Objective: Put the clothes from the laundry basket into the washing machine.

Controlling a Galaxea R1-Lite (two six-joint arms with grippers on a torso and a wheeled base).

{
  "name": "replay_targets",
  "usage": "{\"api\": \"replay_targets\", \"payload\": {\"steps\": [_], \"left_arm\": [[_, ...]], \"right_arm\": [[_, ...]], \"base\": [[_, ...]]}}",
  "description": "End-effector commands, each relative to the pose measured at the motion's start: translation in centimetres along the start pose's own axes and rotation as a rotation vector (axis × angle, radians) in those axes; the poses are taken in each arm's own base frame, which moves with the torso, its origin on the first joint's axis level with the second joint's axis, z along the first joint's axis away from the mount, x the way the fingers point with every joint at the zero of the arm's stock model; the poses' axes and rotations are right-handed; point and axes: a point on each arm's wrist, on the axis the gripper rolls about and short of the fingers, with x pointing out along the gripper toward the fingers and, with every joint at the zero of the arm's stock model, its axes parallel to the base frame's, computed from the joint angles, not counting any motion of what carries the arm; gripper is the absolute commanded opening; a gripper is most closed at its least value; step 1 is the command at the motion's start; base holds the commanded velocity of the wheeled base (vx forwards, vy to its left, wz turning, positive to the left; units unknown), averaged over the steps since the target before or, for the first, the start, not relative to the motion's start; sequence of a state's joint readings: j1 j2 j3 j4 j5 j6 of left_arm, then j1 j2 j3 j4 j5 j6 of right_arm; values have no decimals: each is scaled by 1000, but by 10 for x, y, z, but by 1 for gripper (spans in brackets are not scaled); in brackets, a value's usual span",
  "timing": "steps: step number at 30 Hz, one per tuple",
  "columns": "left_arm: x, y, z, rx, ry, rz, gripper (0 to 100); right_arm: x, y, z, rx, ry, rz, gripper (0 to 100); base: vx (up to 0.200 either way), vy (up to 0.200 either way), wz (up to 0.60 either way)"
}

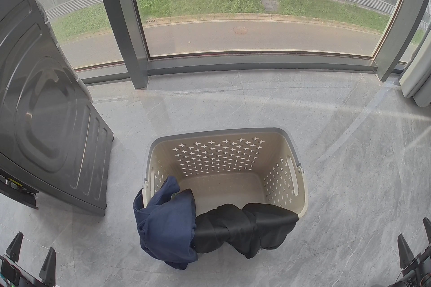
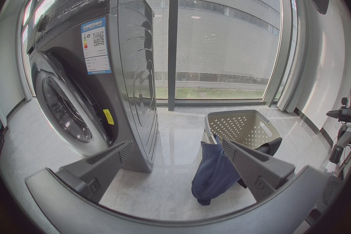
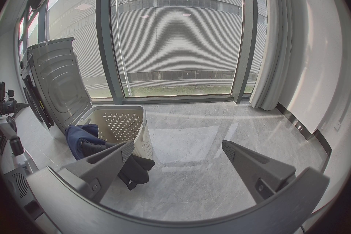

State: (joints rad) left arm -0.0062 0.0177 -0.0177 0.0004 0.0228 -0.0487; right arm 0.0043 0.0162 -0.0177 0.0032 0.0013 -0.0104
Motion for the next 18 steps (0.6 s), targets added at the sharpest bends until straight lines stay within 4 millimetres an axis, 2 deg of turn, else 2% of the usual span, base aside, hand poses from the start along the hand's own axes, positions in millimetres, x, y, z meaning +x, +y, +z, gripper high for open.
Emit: {"api": "replay_targets", "payload": {"steps": [1, 5, 11, 18], "left_arm": [[0, 0, -5, 0, 6, 1, 100], [0, 0, -5, 0, 6, 1, 100], [0, 0, -5, 0, 6, 1, 100], [0, 0, -5, 0, 6, 1, 100]], "right_arm": [[0, 0, -5, 0, 0, 1, 100], [0, 0, -4, 0, -2, 1, 100], [0, 0, -5, 0, 0, 1, 100], [0, 0, -5, 0, 0, 1, 100]], "base": [[0, 0, 0], [0, 0, 0], [200, 0, 0], [0, 0, 0]]}}
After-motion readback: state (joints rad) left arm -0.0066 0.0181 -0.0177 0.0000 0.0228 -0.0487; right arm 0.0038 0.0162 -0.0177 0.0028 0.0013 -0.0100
